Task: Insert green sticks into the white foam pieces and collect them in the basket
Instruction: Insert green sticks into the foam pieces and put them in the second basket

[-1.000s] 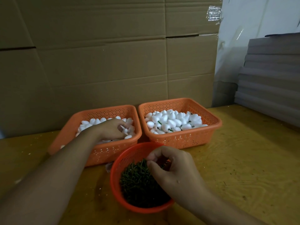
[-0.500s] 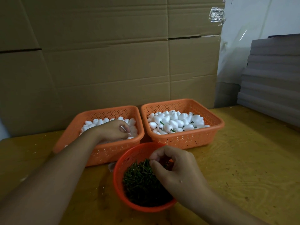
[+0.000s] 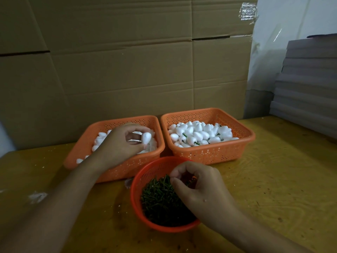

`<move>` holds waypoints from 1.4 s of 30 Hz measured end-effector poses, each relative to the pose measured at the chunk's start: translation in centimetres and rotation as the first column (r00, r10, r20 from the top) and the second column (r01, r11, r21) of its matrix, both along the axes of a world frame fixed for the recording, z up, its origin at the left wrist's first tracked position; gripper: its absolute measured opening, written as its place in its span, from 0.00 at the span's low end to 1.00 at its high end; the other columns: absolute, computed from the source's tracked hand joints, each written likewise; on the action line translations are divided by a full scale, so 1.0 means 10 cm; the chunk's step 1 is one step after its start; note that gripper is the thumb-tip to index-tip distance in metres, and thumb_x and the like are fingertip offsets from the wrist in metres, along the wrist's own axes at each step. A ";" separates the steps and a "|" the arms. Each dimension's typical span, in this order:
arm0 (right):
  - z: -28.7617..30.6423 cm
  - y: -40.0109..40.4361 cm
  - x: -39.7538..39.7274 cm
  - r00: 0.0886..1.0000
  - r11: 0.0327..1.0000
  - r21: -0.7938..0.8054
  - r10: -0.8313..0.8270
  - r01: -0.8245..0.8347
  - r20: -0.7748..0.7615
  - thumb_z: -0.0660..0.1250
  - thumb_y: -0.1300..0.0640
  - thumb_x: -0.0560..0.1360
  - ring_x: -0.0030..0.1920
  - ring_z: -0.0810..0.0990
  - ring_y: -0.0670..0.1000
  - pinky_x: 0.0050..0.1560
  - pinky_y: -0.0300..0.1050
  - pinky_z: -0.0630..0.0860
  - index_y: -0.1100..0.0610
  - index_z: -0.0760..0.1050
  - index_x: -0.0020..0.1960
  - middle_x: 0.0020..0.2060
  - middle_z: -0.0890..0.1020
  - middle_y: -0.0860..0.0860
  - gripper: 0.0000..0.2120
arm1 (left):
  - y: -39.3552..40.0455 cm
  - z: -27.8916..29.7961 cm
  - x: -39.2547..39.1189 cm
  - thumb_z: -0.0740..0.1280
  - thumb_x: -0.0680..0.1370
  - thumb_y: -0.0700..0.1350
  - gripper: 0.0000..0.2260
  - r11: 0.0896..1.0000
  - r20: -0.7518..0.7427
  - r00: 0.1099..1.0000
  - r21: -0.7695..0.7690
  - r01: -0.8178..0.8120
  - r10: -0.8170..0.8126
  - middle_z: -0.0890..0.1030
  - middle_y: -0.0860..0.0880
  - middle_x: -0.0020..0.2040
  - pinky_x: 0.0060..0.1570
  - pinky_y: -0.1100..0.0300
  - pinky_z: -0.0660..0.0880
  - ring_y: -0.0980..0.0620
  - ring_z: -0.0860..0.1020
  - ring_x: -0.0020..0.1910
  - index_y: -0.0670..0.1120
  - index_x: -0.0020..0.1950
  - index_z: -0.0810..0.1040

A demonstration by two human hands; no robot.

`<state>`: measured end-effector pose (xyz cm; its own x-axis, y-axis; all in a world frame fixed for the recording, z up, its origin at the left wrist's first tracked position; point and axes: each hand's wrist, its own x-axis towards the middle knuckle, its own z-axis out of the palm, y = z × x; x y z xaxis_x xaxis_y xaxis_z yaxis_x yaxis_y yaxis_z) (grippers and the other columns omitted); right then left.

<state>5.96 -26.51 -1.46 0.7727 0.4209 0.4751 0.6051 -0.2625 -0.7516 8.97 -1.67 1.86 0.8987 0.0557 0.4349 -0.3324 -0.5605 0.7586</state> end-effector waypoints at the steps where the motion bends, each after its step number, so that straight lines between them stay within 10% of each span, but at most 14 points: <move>1: 0.00 0.00 0.00 1.000 1.000 0.001 -0.001 0.001 0.000 0.72 0.60 0.74 0.40 0.81 0.39 0.38 0.28 0.71 0.47 0.80 0.40 0.40 0.82 0.36 0.09 | -0.04 0.00 -0.08 0.76 0.73 0.34 0.21 0.999 0.025 0.999 -0.028 0.030 -0.029 0.83 0.60 0.55 0.46 0.68 0.79 0.59 0.84 0.52 0.63 0.50 0.84; 17: -0.04 0.01 0.02 1.000 1.000 0.006 -0.012 0.012 0.016 0.72 0.60 0.73 0.41 0.81 0.40 0.39 0.29 0.72 0.47 0.80 0.39 0.38 0.82 0.38 0.09 | -0.40 -0.06 -0.51 0.74 0.72 0.29 0.19 0.985 0.042 0.984 0.032 0.169 -0.171 0.82 0.53 0.57 0.57 0.61 0.79 0.52 0.82 0.59 0.49 0.56 0.82; 26: -0.04 0.00 0.02 1.000 1.000 -0.001 0.004 -0.004 0.014 0.72 0.59 0.74 0.39 0.81 0.40 0.37 0.28 0.71 0.46 0.80 0.39 0.38 0.82 0.38 0.09 | -0.47 0.00 -0.54 0.69 0.76 0.49 0.12 0.971 -0.090 0.975 -0.146 0.191 -0.205 0.85 0.51 0.50 0.46 0.63 0.80 0.50 0.85 0.46 0.54 0.59 0.82; 33: -0.05 0.00 0.04 1.000 1.000 0.006 -0.011 0.011 0.021 0.72 0.60 0.73 0.36 0.80 0.39 0.35 0.28 0.70 0.47 0.80 0.39 0.36 0.82 0.37 0.09 | -0.56 0.02 -0.55 0.63 0.76 0.61 0.17 0.936 -0.250 0.948 -0.336 0.107 -0.198 0.77 0.48 0.31 0.32 0.60 0.76 0.53 0.74 0.29 0.51 0.38 0.83; 42: -0.04 -0.02 0.04 0.999 0.997 -0.071 -0.016 0.020 0.048 0.72 0.59 0.73 0.38 0.80 0.39 0.35 0.28 0.70 0.47 0.80 0.41 0.37 0.82 0.39 0.08 | -0.58 0.08 -0.53 0.64 0.79 0.55 0.14 0.709 -0.400 0.856 -0.703 -0.058 -0.327 0.75 0.47 0.30 0.24 0.62 0.73 0.55 0.72 0.25 0.46 0.45 0.83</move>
